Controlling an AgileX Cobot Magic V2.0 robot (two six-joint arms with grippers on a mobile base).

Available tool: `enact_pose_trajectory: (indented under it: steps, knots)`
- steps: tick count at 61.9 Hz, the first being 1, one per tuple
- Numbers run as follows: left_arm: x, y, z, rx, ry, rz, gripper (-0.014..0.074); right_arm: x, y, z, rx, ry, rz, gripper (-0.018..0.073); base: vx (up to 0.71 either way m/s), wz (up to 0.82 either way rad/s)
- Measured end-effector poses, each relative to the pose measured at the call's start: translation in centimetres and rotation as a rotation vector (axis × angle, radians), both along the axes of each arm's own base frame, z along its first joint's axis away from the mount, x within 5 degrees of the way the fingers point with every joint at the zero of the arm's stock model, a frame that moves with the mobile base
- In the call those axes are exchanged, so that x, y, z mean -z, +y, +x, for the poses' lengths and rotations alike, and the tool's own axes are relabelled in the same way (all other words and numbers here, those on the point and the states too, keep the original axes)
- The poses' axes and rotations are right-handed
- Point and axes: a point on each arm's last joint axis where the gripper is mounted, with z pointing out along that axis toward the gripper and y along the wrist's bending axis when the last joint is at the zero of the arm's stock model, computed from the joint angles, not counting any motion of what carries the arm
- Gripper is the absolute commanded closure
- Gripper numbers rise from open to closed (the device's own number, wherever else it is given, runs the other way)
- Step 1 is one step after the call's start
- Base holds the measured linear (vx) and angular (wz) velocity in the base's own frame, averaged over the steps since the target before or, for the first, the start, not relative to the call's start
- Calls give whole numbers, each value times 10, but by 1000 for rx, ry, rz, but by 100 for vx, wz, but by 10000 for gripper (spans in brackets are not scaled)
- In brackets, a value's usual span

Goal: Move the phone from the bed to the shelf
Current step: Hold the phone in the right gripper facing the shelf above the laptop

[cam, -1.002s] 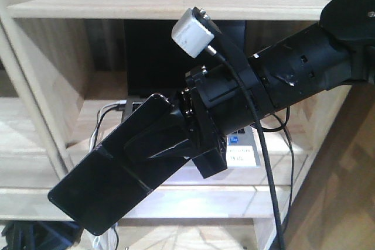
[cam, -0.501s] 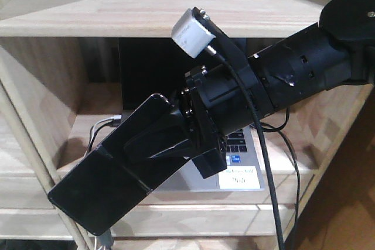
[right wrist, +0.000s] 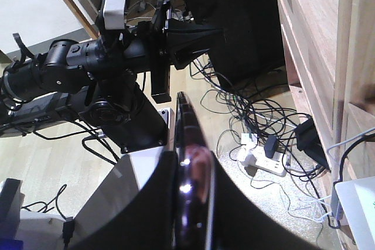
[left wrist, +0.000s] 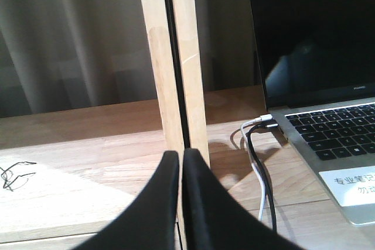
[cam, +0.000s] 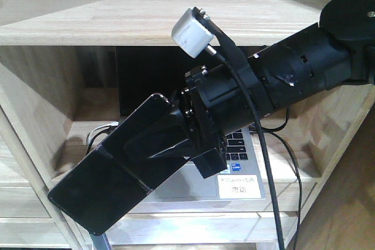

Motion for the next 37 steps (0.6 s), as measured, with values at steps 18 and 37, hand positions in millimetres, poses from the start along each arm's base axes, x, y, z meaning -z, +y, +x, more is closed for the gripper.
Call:
enact_pose_trajectory:
  steps: [18, 37]
  knots:
    - [0, 0, 0, 0, 0, 0, 595, 0, 0, 0, 0, 0, 0, 562, 0, 0]
    - [0, 0, 0, 0, 0, 0, 595, 0, 0, 0, 0, 0, 0, 562, 0, 0]
